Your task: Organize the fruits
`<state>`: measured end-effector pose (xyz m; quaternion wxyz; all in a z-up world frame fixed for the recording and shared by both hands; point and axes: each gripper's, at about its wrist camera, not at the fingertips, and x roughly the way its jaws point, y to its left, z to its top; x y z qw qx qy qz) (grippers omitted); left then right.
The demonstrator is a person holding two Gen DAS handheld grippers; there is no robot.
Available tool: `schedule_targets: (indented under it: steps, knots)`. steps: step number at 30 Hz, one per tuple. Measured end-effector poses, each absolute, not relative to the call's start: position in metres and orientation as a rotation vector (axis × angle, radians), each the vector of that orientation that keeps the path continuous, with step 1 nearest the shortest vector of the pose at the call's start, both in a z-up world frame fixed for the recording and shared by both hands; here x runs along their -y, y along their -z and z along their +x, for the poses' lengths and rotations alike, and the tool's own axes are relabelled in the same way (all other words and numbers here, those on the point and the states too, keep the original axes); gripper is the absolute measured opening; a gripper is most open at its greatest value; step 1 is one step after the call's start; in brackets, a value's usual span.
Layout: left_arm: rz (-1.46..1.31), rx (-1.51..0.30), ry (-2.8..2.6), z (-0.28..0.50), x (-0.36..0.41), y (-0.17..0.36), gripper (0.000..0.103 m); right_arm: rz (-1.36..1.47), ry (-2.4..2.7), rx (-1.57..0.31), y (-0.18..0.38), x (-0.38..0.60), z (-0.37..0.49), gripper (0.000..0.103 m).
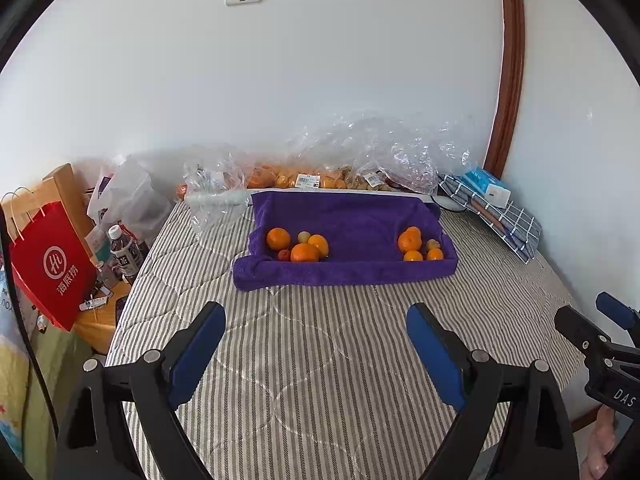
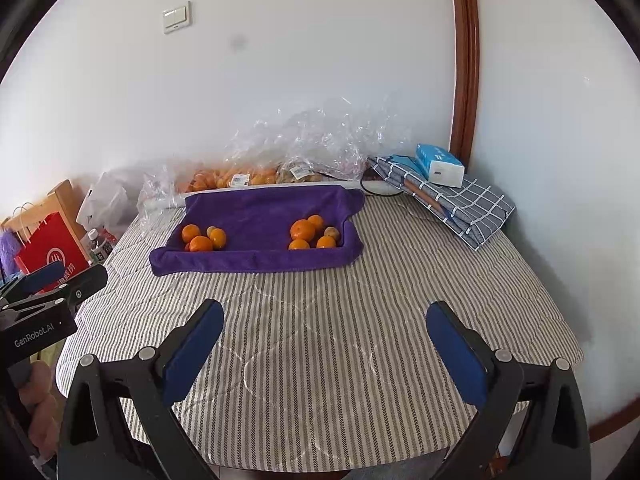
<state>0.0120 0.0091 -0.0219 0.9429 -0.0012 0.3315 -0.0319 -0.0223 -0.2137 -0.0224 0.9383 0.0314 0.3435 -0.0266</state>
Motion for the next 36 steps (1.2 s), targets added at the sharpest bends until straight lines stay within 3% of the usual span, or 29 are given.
schedule_targets:
  steps: [36]
  knots:
    - [-0.062, -0.673, 0.070, 0.015, -0.022, 0.020, 0.092, 0.098, 0.045, -0.689, 0.019, 0.222, -0.023, 0.100]
